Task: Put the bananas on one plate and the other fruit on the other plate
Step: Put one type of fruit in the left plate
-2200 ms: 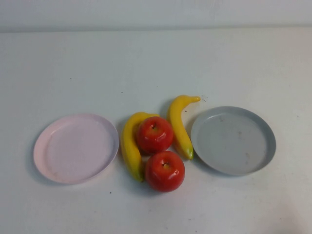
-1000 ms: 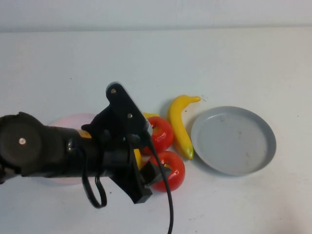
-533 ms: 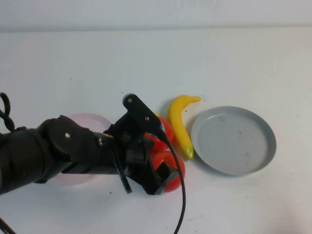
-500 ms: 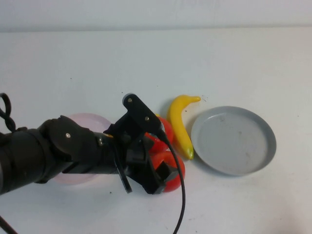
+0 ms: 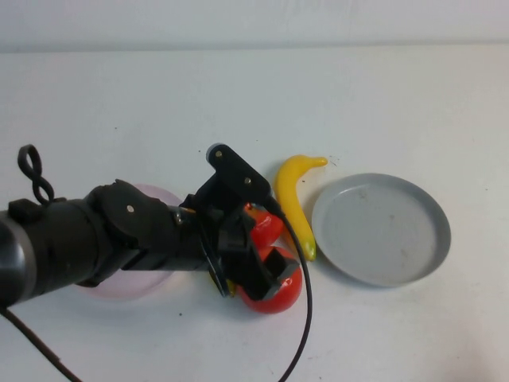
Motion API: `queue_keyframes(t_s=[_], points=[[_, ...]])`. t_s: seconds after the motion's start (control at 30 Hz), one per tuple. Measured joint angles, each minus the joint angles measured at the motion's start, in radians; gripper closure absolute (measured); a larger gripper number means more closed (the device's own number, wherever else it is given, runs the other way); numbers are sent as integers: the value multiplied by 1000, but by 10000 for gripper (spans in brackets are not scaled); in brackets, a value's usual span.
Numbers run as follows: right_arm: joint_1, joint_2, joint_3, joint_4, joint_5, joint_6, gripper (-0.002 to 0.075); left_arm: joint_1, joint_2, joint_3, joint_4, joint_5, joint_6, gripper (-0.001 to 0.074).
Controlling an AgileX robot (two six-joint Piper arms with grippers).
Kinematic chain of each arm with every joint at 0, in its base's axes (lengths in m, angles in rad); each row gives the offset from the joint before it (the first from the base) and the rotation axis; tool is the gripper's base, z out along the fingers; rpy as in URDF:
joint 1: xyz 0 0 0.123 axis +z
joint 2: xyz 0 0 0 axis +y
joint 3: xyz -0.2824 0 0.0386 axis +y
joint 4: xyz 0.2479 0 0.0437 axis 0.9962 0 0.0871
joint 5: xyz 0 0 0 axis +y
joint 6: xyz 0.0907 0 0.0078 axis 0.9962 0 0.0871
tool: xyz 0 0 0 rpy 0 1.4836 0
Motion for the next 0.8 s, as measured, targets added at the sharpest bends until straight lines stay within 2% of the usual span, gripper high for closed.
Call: queue_keyframes(t_s=[0.6, 0.8], points=[[0, 0, 0, 0, 0, 0, 741, 0, 84, -10, -13, 23, 0, 87], [0, 0, 0, 0, 0, 0, 741, 0, 88, -16, -17, 23, 0, 160]])
